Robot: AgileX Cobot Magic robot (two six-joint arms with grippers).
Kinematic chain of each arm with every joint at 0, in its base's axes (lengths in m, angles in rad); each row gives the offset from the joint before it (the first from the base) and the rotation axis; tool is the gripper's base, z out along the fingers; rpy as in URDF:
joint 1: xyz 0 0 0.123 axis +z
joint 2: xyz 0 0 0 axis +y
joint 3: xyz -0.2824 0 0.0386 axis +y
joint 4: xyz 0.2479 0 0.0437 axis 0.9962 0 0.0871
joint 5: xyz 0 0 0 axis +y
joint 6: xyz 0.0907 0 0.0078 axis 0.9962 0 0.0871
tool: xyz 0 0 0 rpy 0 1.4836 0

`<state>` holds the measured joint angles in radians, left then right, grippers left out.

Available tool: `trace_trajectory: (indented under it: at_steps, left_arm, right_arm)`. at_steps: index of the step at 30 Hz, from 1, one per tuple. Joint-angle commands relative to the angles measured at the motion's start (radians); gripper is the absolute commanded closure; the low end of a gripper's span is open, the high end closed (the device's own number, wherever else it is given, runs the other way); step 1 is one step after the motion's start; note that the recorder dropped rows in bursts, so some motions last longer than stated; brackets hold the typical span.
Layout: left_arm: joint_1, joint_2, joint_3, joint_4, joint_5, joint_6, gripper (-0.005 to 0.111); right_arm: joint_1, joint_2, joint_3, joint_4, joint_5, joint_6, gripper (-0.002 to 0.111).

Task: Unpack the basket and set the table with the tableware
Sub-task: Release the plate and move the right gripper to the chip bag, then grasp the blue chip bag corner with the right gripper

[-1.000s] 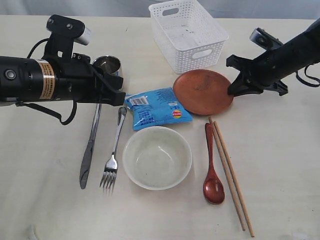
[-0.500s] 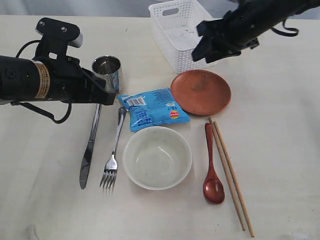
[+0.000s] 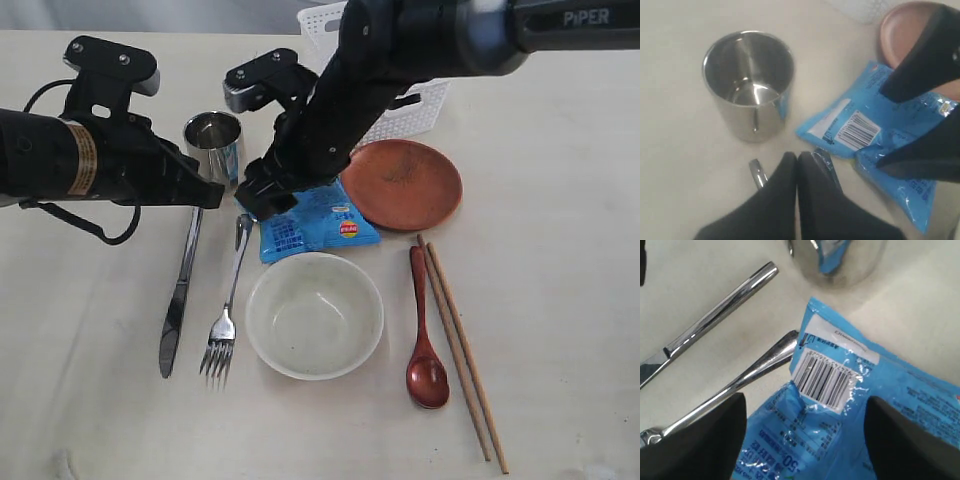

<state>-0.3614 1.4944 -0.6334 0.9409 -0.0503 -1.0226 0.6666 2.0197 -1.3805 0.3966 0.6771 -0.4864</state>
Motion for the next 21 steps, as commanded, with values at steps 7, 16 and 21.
trace_trajectory:
  at_steps: [7,16,21]
  left_arm:
    - [0.003,-0.005,-0.005,-0.011,0.004,-0.007,0.107]
    - [0.003,-0.005,-0.005,-0.011,0.004,-0.007,0.107]
    - [0.003,-0.005,-0.005,-0.011,0.004,-0.007,0.107]
  right_arm:
    - [0.053,0.04,-0.003,-0.073,-0.008,0.084,0.045]
    - [0.057,0.04,-0.001,-0.085,-0.013,0.132,0.051]
    - [0.057,0.065,-0.001,-0.085,-0.009,0.15,0.051]
